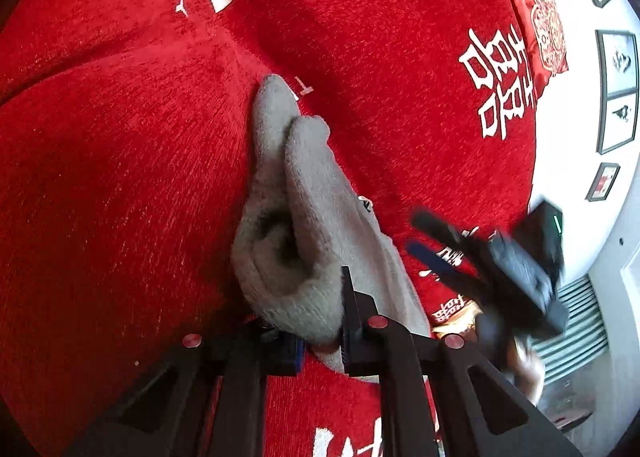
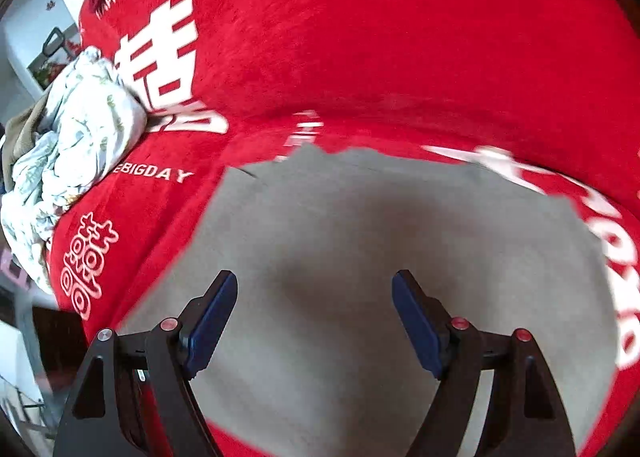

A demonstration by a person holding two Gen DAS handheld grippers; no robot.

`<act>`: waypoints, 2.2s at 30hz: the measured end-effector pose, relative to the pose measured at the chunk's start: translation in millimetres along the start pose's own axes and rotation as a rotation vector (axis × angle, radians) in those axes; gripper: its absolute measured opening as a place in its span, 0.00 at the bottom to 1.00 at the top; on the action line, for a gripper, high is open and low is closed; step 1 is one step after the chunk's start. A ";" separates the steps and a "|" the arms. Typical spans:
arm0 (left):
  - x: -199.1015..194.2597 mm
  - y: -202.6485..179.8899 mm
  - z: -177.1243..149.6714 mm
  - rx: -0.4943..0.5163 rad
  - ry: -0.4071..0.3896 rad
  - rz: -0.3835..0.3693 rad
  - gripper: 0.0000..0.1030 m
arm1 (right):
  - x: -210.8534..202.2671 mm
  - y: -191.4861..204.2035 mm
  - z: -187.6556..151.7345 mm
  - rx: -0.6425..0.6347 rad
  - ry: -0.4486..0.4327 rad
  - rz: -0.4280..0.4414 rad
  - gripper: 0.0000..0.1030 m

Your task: Fold small clothes

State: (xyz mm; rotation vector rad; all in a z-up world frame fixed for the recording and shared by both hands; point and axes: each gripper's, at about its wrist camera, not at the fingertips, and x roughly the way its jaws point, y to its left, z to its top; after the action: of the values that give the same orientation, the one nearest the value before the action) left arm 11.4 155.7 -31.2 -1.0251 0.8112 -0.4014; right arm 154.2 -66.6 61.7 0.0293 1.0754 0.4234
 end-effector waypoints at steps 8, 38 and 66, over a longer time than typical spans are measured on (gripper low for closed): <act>2.6 -2.5 5.7 0.019 0.012 0.030 0.15 | 106.3 54.1 56.1 0.020 0.168 -0.004 0.81; 10.1 -106.4 -22.8 0.485 -0.051 0.434 0.11 | 53.5 0.3 71.5 0.087 0.034 0.121 0.23; 65.1 -185.5 -72.8 0.684 0.072 0.557 0.11 | -19.8 -73.1 70.7 0.095 -0.051 0.143 0.23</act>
State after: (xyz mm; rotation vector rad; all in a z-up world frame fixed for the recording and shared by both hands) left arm 11.2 -19.0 84.7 -0.1325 0.8958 -0.2059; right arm 230.3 -128.0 96.0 0.2013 1.0459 0.4978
